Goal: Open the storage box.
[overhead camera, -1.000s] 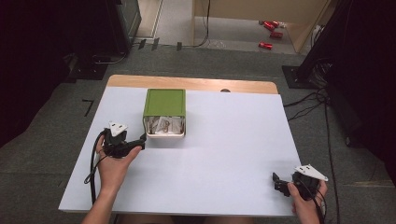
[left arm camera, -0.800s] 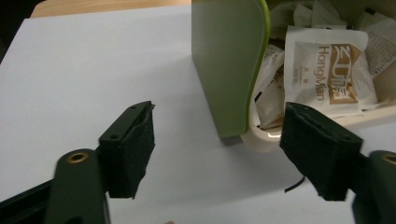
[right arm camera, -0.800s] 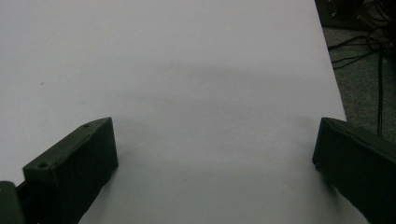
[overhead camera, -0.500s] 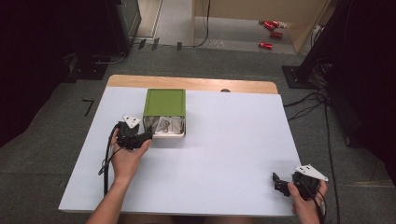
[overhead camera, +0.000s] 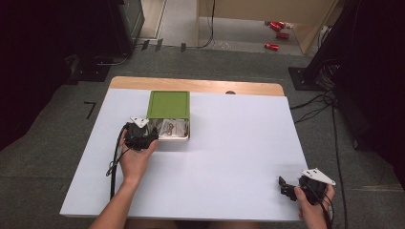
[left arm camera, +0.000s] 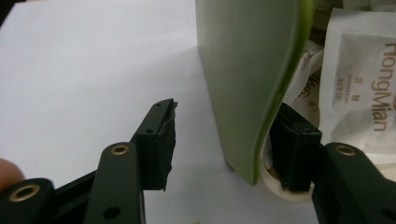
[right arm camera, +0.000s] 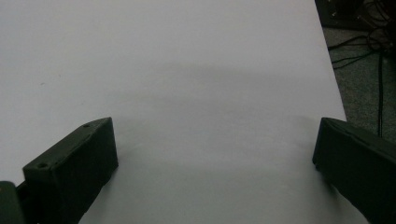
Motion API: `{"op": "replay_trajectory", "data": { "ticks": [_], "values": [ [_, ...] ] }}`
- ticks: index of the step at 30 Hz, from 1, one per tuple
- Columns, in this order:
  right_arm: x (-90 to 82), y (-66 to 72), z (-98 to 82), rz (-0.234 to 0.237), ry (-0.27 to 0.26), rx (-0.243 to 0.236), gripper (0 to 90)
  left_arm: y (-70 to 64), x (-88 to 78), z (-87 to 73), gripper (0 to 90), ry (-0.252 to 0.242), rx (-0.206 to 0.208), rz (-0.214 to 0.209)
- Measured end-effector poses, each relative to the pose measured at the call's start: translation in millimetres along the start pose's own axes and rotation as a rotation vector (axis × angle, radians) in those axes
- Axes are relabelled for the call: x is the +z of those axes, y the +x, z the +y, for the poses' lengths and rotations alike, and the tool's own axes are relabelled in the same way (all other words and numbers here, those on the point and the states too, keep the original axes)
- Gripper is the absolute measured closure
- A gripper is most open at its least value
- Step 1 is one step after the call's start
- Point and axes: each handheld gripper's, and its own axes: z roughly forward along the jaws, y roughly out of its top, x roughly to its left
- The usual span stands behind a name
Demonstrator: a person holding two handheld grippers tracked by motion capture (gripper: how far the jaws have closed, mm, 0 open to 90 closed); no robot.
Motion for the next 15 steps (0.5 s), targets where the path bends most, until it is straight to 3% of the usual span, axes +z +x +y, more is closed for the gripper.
{"op": "replay_trajectory", "data": {
  "ticks": [4,15],
  "values": [
    [0.0,0.0,0.0,0.0,0.0,0.0,0.0,-6.1,-3.9,-1.5,55.4,0.003,0.035,0.021],
    [0.0,0.1,0.0,-0.001,0.0,0.0,0.0,-4.9,-12.2,-10.4,55.9,0.016,0.031,-0.009]
  ]
}}
